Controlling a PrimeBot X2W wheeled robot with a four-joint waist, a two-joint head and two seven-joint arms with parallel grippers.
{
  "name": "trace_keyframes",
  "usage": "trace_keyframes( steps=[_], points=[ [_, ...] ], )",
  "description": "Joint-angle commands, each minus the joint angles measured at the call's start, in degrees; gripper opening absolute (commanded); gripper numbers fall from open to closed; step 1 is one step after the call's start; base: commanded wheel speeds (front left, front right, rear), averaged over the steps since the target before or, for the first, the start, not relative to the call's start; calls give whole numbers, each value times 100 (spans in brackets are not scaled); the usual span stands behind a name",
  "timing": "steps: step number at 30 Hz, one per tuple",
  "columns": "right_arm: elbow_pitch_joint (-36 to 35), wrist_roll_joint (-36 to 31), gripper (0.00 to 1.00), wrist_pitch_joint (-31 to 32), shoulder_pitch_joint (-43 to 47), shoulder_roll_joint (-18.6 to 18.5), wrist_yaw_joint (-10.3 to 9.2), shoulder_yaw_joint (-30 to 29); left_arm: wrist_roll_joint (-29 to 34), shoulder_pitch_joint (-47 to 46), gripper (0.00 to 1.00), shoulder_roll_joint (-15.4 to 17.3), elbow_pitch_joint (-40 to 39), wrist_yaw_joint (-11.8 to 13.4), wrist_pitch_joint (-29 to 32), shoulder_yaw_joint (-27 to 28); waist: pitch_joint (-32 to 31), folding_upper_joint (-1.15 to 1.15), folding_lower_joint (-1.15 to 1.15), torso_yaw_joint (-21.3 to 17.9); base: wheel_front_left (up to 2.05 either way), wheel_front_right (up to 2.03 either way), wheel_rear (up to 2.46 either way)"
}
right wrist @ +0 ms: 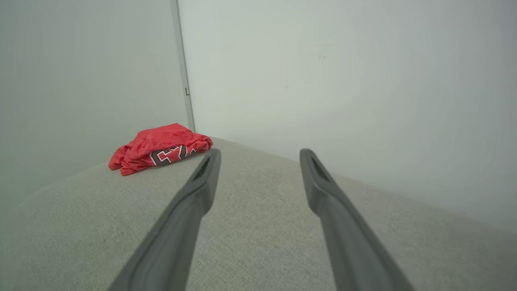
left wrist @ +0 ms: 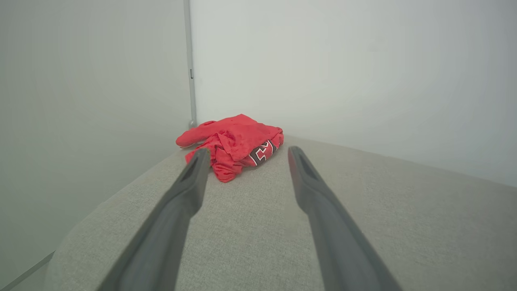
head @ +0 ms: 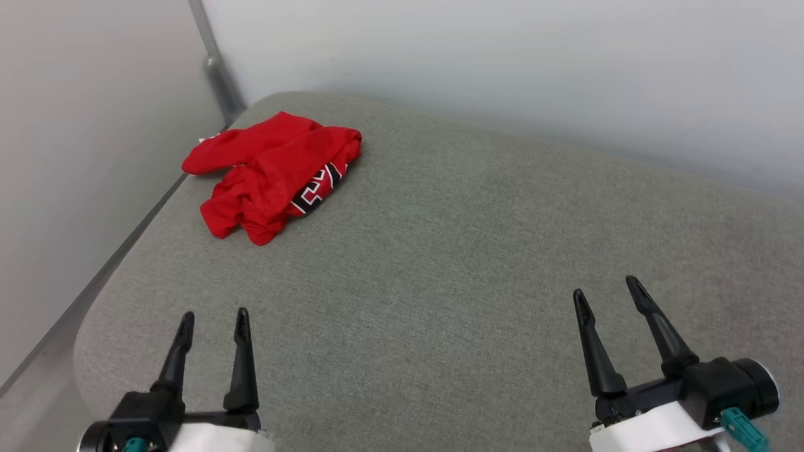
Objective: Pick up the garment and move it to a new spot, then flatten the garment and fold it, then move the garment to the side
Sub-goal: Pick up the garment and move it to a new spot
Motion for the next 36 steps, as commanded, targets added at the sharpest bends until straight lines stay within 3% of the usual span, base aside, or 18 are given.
trace_keyframes(
  steps=[1,8,11,15,21,27,31,36],
  points=[
    [-50,-74,100,-12,-106,-7,-2,-13,-53,-179,100,-9,-33,-42,-16,56,236,0,0,-148,0,0,0],
    [-266,-478,100,-11,-435,-8,-2,-24,-4,-1168,100,119,58,-411,-16,420,1178,0,0,-544,0,0,0],
    [-371,-663,100,-12,-606,-9,-2,-61,-154,-1803,100,466,483,-501,-16,430,1621,0,0,-707,0,0,0],
    [-500,-772,100,-12,-768,-8,-2,-89,-645,-2886,100,1366,1253,-525,235,109,2106,0,0,-917,0,0,0],
    [-623,-887,100,-12,-970,-62,-2,-48,-2137,-4291,100,2856,2017,-527,1858,-617,2719,0,0,-1216,0,0,0],
    [-721,-888,100,-12,-1190,-76,-2,33,-3463,-5272,100,3949,2542,-528,3958,-919,3195,0,0,-1501,0,0,0],
    [-762,-863,100,-12,-1293,-65,-2,52,-4092,-5709,100,4330,2792,-528,5007,-947,3437,0,0,-1669,0,0,0],
    [-770,-837,100,-11,-1312,-45,-2,45,-4625,-6044,100,4501,3202,-411,6033,-860,3654,0,0,-1812,0,0,0]
  ],
)
